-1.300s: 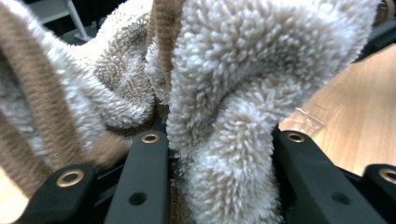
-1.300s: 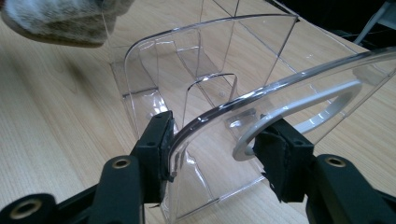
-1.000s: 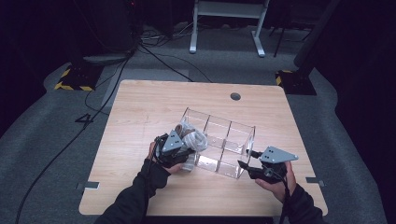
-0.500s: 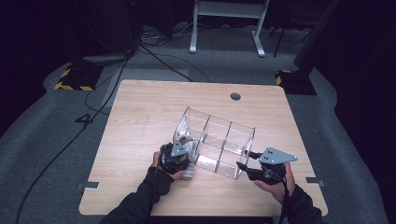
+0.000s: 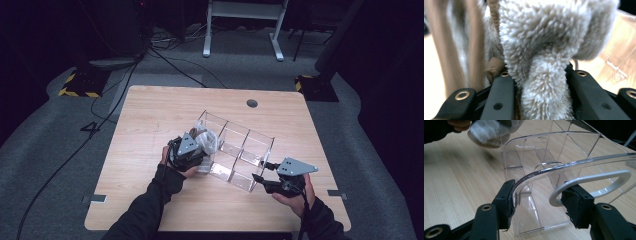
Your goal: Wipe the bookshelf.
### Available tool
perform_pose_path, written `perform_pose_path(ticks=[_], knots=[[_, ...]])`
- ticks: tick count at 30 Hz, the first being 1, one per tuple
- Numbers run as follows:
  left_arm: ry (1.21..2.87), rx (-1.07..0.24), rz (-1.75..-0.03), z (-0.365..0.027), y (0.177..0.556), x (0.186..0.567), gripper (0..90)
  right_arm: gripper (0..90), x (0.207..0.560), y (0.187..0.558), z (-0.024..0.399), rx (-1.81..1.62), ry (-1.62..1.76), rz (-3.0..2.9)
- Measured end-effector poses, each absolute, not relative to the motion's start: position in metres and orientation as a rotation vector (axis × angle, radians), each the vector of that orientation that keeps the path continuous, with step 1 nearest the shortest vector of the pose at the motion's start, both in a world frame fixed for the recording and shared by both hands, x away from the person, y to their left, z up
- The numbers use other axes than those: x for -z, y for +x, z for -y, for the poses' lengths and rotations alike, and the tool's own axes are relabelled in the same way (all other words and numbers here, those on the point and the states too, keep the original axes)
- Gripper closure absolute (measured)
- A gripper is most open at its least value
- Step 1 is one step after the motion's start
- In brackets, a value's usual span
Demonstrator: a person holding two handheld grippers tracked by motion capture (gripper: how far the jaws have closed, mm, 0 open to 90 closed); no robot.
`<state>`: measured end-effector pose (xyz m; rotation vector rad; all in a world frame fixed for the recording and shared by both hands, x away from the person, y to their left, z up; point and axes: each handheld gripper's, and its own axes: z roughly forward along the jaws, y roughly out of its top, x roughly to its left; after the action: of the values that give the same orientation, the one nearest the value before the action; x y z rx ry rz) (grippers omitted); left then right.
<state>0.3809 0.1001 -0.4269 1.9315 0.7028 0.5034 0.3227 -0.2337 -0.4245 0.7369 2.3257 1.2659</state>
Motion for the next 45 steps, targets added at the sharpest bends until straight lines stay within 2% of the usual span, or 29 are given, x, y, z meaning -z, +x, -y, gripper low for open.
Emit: perform_pose_path(ticks=[3,7,9,19,23,25,33,41,45], knots=[[1.900,-0.525,-0.664,-0.097,0.385,0.411,68.3,46.2,0.425,0.323,0.235,-1.276,0.733,-2.330],[1.938,-0.507,-0.675,-0.089,0.400,0.405,68.2,46.3,0.425,0.323,0.235,-1.282,0.725,-2.335],[1.949,-0.460,-0.689,-0.089,0.404,0.410,68.4,46.4,0.425,0.322,0.236,-1.280,0.720,-2.335],[2.040,-0.525,-0.639,-0.095,0.379,0.428,69.8,46.5,0.425,0.320,0.236,-1.276,0.714,-2.338],[2.069,-0.481,-0.642,-0.098,0.377,0.439,70.2,46.3,0.424,0.321,0.235,-1.279,0.712,-2.343],[2.072,-0.405,-0.660,-0.103,0.377,0.452,70.0,46.3,0.425,0.321,0.236,-1.284,0.708,-2.344],[2.176,-0.310,-0.712,-0.101,0.381,0.489,69.6,46.2,0.425,0.321,0.237,-1.291,0.703,-2.346],[2.180,-0.272,-0.714,-0.103,0.359,0.494,70.2,46.9,0.424,0.321,0.241,-1.302,0.689,-2.364],[2.224,-0.337,-0.678,-0.102,0.345,0.486,69.5,47.5,0.424,0.320,0.243,-1.313,0.672,-2.378]])
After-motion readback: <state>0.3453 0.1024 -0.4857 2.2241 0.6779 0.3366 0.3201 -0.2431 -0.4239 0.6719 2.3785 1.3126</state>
